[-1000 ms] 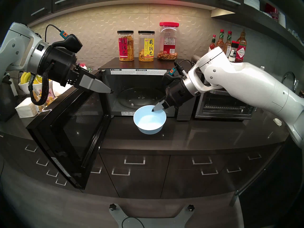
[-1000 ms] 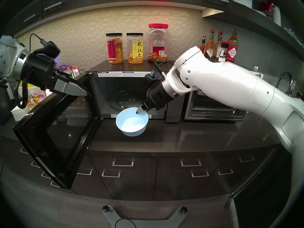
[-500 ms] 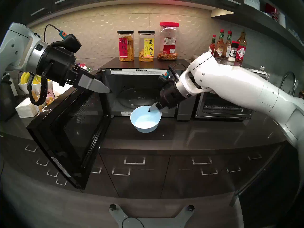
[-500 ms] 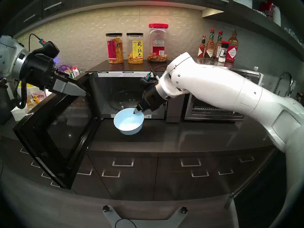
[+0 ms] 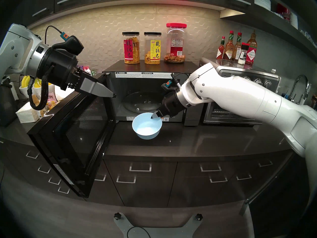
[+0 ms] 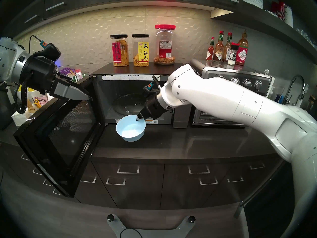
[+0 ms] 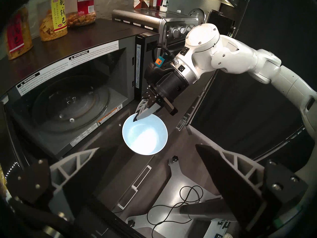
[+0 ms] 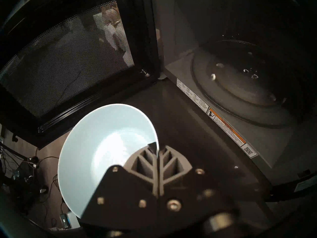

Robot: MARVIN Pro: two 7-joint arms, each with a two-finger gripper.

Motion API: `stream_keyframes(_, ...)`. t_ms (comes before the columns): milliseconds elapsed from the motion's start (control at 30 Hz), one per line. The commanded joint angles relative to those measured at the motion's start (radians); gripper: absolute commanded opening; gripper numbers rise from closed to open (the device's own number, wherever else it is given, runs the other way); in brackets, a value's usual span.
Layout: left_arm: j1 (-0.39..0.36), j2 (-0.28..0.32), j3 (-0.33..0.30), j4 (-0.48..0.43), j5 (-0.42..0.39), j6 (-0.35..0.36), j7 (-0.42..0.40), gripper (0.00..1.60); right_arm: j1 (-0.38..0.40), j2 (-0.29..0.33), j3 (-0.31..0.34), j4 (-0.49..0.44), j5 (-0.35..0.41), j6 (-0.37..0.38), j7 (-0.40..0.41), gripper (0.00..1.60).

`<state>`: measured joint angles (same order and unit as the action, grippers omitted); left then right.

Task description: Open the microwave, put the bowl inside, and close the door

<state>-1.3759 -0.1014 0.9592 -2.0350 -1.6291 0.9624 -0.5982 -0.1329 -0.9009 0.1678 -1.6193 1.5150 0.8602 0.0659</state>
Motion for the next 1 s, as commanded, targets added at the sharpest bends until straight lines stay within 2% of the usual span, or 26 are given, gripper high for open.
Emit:
stream_keyframes(0, -0.07, -0.015, 0.018, 0.0, -0.003, -0.003, 0.001, 1.6, -0.01, -0.046, 0.024, 0.036, 0.028, -0.03, -0.057, 0.0)
stream_keyframes(533, -0.173, -0.051, 0.131, 0.005, -0.018, -0.003, -0.009, 1.6, -0.047, -0.165, 0.028, 0.187, 0.072, -0.062, -0.163, 0.0)
stream_keyframes(967, -0.276, -0.093, 0.246, 0.007, -0.042, -0.003, -0.015, 1.6, -0.057, -0.204, 0.03, 0.258, 0.095, -0.076, -0.223, 0.0)
